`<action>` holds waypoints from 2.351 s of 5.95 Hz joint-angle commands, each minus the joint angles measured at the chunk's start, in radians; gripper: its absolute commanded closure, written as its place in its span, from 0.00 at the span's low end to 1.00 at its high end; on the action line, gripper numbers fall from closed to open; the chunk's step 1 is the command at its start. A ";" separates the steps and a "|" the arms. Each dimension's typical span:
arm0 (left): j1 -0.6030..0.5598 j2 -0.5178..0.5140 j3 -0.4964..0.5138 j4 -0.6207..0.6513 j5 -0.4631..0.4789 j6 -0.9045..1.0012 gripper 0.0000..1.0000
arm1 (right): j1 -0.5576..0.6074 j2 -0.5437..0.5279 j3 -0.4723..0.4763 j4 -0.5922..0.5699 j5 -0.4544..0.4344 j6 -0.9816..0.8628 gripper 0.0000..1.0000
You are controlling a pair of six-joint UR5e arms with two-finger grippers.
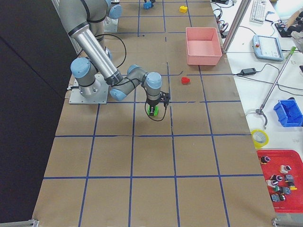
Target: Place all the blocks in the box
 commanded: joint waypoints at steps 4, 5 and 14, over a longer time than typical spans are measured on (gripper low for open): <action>-0.005 0.017 0.012 -0.004 -0.009 -0.004 0.59 | 0.063 -0.142 -0.313 0.478 0.016 -0.020 0.92; -0.008 0.028 0.044 -0.012 -0.070 -0.003 0.68 | 0.154 -0.136 -0.402 0.497 0.068 -0.017 0.91; -0.739 -0.191 0.881 -0.618 -0.071 0.003 0.73 | 0.796 0.376 -0.948 0.417 0.430 0.518 0.73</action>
